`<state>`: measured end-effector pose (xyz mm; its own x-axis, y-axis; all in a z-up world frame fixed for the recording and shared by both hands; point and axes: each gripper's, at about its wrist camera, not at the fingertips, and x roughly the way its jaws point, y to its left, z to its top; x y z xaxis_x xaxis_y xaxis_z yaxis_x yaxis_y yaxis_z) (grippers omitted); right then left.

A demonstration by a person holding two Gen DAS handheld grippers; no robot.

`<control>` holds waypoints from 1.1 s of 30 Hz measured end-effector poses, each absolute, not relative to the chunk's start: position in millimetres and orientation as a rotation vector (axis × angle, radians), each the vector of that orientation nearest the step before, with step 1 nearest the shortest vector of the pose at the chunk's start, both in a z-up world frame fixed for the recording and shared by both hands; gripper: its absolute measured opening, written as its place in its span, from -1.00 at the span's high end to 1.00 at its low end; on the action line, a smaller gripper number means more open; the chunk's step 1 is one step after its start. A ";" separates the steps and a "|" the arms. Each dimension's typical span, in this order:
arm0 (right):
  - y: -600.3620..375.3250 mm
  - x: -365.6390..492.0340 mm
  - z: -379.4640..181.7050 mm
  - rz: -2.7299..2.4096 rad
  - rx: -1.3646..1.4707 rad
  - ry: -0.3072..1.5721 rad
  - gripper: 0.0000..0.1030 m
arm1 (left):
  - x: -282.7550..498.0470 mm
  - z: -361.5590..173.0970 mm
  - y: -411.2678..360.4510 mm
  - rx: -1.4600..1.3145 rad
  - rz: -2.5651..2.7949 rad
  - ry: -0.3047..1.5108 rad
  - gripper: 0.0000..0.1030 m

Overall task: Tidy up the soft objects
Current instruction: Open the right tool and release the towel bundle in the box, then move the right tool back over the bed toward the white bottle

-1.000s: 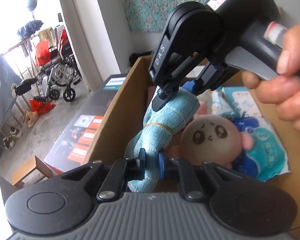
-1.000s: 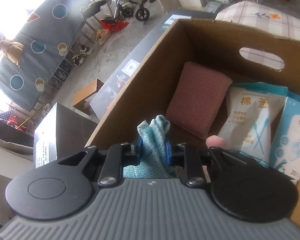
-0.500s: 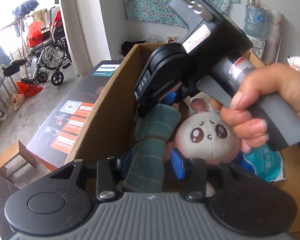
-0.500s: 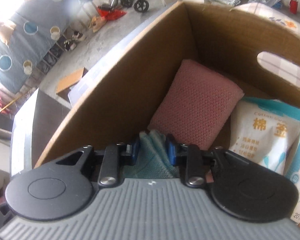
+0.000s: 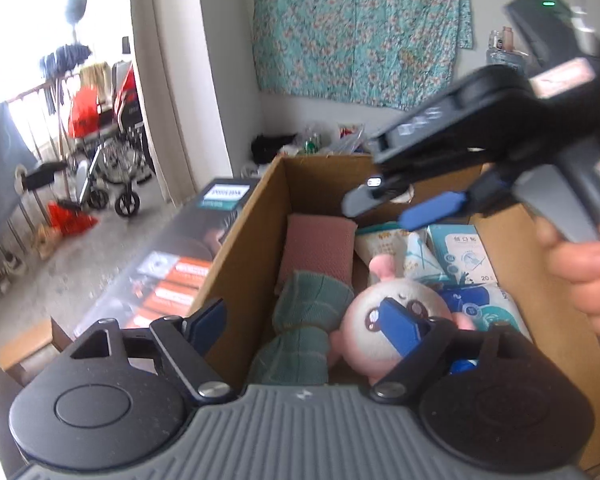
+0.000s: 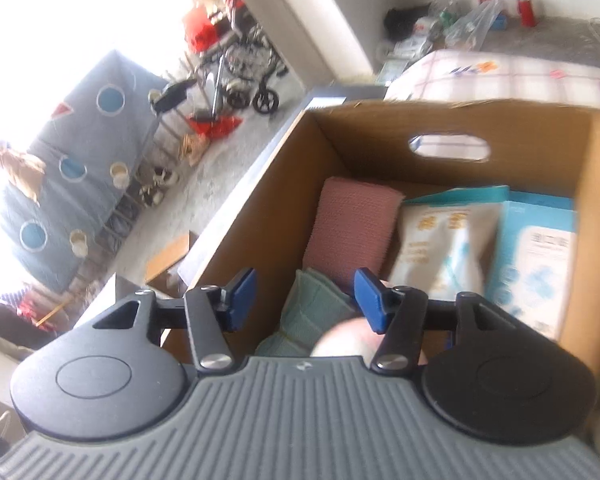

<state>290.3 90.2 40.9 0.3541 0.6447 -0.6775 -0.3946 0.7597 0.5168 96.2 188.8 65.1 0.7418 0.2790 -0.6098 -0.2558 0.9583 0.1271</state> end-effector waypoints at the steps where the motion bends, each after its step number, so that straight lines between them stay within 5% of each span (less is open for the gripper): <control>1: 73.8 282.9 48.1 0.672 0.299 0.976 -0.12 | 94.4 68.0 184.0 0.044 0.281 0.660 -0.68; 11: -119.9 191.8 90.2 0.335 0.227 0.706 -0.46 | 86.4 81.4 110.6 0.049 0.036 0.589 -0.86; 19: -254.0 108.3 64.8 0.042 0.156 0.696 -0.53 | 86.2 80.3 33.2 -0.127 -0.285 0.539 -0.99; 33: -306.2 55.5 12.5 -0.048 0.263 0.775 -0.53 | 73.3 14.0 -98.8 0.058 -0.489 0.518 -0.98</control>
